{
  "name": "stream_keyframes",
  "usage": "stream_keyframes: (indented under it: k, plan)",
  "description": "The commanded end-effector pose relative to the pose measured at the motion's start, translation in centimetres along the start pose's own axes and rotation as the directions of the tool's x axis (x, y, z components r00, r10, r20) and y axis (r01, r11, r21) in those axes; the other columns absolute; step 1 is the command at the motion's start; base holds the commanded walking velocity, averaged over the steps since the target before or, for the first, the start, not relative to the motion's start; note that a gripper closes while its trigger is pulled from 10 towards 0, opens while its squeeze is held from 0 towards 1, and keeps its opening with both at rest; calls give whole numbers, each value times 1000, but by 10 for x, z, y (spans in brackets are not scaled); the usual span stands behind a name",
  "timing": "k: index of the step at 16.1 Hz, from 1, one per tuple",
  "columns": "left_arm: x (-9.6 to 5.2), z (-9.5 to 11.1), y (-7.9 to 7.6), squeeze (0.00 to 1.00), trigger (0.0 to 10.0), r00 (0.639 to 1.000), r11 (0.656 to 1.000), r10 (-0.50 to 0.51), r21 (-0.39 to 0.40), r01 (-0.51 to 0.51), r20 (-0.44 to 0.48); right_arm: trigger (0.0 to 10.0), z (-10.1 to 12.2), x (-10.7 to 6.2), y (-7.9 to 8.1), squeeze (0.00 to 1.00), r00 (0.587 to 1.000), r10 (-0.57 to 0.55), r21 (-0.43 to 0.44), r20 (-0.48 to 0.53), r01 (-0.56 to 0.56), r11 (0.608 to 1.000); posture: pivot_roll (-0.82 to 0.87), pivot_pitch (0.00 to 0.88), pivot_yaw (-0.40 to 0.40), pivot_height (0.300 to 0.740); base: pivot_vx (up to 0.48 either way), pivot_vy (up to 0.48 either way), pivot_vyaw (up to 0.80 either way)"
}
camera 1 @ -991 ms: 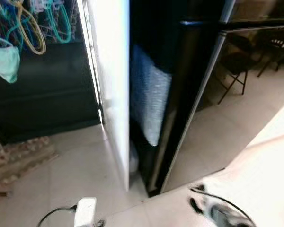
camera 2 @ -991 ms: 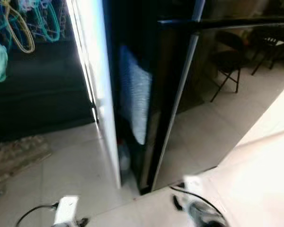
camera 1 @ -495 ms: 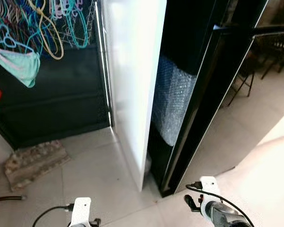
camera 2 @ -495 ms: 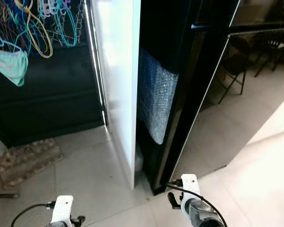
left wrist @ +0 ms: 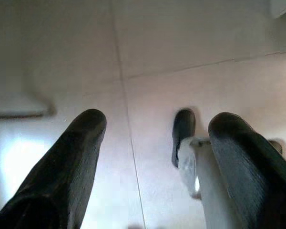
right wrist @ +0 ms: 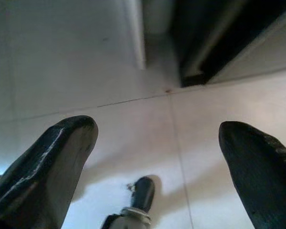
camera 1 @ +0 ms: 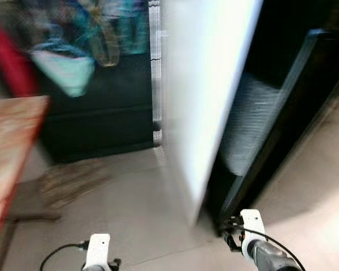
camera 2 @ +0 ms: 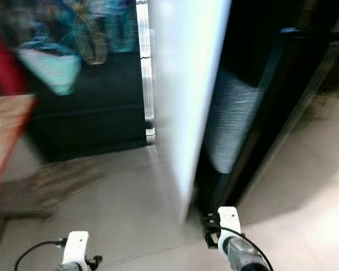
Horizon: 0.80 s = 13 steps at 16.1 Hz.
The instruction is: Restocking fridge
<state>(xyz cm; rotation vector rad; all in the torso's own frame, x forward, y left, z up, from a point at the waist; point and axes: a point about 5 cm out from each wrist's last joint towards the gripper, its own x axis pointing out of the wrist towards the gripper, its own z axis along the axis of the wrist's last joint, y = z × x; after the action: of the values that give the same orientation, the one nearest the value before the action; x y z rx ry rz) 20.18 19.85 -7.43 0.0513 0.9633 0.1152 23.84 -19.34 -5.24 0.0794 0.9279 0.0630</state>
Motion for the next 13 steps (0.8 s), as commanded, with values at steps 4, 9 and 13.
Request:
stream_keyframes:
  k: [4,9,13]
  plan:
    - [0,-6,-2,0,10000,1000,1000,9,3,-9,-23,10000,0,-1,-2,0,1000,4,-4,-1,-4,1000,25,0,-48,740,0,0,800]
    - [-1,-7,-2,0,10000,1000,1000,19,6,-18,-19,10000,-2,-1,-2,0,1000,5,-14,-7,-6,1000,23,0,-43,740,0,0,800]
    - [-1,-8,-1,0,10000,999,1000,23,10,-23,-25,10000,-3,-1,-1,0,1000,10,-17,-8,-10,1000,18,0,-36,740,0,0,800]
